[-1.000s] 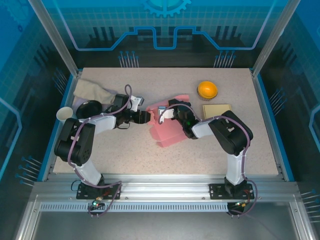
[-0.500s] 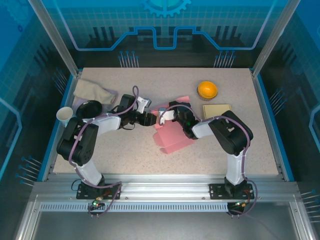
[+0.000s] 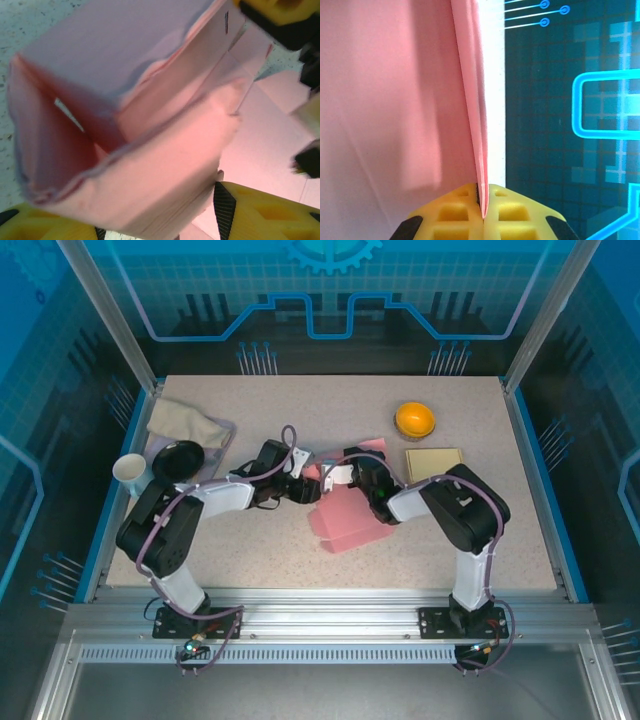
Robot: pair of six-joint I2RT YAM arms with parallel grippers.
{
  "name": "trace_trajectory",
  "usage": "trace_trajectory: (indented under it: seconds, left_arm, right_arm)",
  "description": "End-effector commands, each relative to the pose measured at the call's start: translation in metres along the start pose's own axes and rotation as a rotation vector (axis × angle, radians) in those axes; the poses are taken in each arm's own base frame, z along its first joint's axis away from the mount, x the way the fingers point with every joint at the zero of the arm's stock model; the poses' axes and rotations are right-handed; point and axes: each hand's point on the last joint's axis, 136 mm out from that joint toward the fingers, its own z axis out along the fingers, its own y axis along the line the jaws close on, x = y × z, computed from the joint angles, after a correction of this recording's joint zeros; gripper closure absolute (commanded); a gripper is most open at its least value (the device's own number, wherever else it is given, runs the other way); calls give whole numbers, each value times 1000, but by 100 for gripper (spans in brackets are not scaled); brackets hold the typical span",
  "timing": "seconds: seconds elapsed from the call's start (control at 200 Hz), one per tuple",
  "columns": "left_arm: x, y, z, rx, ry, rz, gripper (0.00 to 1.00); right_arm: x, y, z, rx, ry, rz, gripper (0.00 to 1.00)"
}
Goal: Fold the paper box
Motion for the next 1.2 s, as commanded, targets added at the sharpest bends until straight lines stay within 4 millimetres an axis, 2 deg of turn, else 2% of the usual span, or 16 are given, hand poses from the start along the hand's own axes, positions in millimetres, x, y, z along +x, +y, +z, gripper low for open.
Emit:
trace_trajectory:
  seconds: [0.0,0.09,0.24,0.47,0.865,1.11,1.195]
  left_arm:
    - [-17,0,-14,-38,-73,18,40]
    - [-24,-3,-19,-36,-91,34,40]
    - [-33,-4,-24,-44,-117,62,40]
    - [-33,9,-19,-112,-104,82,40]
    - [-15,9,-12,-86,-85,51,39]
    - [-6,5,-10,-81,-67,49,38]
    - [3,3,-9,-87,-53,57,37]
  right_arm:
    - [-11,-46,-14,141,-40,75,100]
    - [-15,-61,-19,180,-61,81,100]
    - [-21,-69,-19,185,-86,66,100]
    - [-19,-53,-13,165,-70,52,100]
    - [-22,-15,-15,140,-46,-43,100]
    - [-20,-9,-16,133,-27,-25,100]
    - [-19,-6,-16,128,-20,-18,100]
